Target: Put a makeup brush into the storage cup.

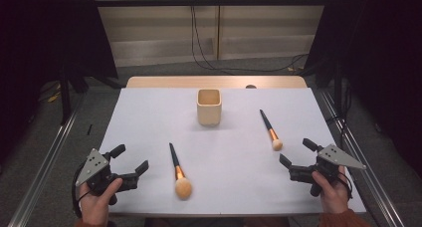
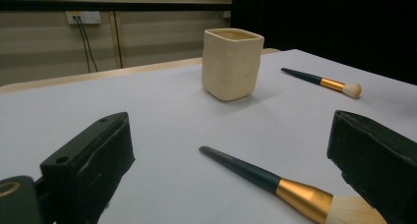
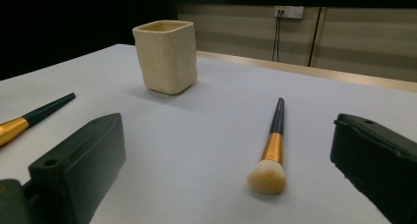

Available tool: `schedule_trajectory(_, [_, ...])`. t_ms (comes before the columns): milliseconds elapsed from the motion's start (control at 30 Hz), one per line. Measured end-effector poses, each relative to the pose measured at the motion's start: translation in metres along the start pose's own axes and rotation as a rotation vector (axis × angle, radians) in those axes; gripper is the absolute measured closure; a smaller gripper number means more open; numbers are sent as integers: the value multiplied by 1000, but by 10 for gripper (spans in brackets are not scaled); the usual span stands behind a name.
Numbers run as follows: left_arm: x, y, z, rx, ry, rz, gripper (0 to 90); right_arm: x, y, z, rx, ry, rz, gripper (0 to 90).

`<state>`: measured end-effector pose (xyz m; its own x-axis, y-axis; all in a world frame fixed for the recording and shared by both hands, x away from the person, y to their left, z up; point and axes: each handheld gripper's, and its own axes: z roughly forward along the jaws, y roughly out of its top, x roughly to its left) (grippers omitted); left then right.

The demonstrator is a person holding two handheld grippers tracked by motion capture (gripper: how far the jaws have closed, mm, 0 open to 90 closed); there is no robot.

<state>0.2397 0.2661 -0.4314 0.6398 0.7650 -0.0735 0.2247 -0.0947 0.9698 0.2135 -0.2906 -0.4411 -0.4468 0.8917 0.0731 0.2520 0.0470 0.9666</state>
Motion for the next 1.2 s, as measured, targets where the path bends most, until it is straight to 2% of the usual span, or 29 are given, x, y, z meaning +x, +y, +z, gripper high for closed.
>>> schedule_trajectory(200, [0, 0, 1, 5, -1, -11, 34, -2, -1, 3, 6, 11, 8, 1])
schedule_trajectory(467, [-3, 2, 0, 8, -28, 10, 34, 0, -2, 4, 9, 21, 10, 1])
schedule_trajectory(533, [-5, 3, -2, 10, -18, 14, 34, 1, -1, 4, 9, 19, 12, 1])
schedule_trajectory(667, [-6, 5, -4, 12, -27, 6, 38, 5, 0, 3, 7, 30, 1, 1])
schedule_trajectory(800, [-5, 11, 0, 16, -13, -11, 38, 5, 0, 4, 5, 33, 3, 0])
schedule_trajectory(967, [-5, 14, 10, 30, -25, -6, 37, 4, 0, 5, 9, 32, 11, 1])
schedule_trajectory(1000, [-6, 14, 13, 45, -39, -27, 37, 4, -1, 5, 9, 31, 11, 0])
schedule_trajectory(1067, [-9, 14, 18, 55, -46, -40, 37, 4, -1, 4, 7, 34, 11, 0])
schedule_trajectory(1100, [-11, 14, 21, 59, -51, -29, 37, 5, -1, 3, 6, 33, 11, 0])
schedule_trajectory(1133, [-13, 16, 24, 67, -61, 0, 37, 5, -1, 3, 6, 33, 11, 0])
schedule_trajectory(1200, [-16, 21, 28, 68, -80, 23, 37, 5, -1, 3, 6, 34, 8, 0])
